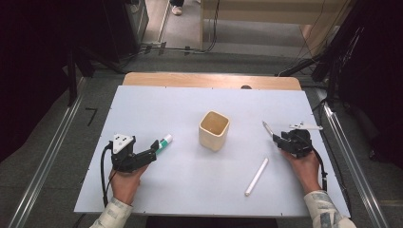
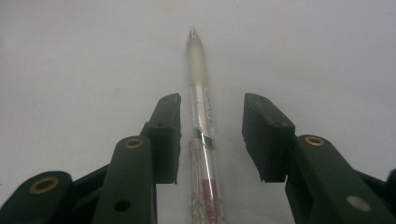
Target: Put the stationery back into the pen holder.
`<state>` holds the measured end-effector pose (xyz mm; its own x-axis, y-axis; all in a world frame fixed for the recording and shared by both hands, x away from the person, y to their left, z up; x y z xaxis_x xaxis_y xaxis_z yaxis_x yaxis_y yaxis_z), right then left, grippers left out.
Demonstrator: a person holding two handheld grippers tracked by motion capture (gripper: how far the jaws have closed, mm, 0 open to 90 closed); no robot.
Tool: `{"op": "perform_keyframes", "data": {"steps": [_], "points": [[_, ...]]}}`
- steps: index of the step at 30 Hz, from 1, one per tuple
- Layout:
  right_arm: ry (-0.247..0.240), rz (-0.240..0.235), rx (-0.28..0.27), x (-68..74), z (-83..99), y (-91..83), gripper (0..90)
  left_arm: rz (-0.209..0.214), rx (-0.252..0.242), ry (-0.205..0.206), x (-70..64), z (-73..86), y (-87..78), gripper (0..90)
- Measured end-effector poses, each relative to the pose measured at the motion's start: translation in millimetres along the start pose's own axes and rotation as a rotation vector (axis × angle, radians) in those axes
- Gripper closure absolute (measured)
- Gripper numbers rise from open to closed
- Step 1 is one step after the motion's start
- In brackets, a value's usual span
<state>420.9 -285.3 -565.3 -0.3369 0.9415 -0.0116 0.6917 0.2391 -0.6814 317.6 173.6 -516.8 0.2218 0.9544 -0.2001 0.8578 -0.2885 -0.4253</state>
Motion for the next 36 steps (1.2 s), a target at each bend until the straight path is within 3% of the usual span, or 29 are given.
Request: {"op": "perform_keyframes", "data": {"steps": [11, 36], "points": [[-0.014, -0.001, 0.047, 4.0, 1.0, 10.3, 65.4, 0.0, 0.001, 0.0, 0.5, 0.3, 0.2, 14.1], [-0.032, 0.032, 0.066, 6.6, 2.7, 10.9, 76.8, 0.003, 0.004, 0.005, -1.3, 1.1, 0.7, 14.1]]}}
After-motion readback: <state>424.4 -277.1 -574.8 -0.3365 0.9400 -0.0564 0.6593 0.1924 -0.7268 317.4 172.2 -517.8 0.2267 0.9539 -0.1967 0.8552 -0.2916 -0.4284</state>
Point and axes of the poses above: each handheld gripper's, and its own axes: y roughly forward along the jaws, z roughly out of its underside, x roughly to its left, the point moved 9 cm from there along y, roughly forward along the jaws, and after that the axes turned 3 degrees about z, right-handed, at the moved point
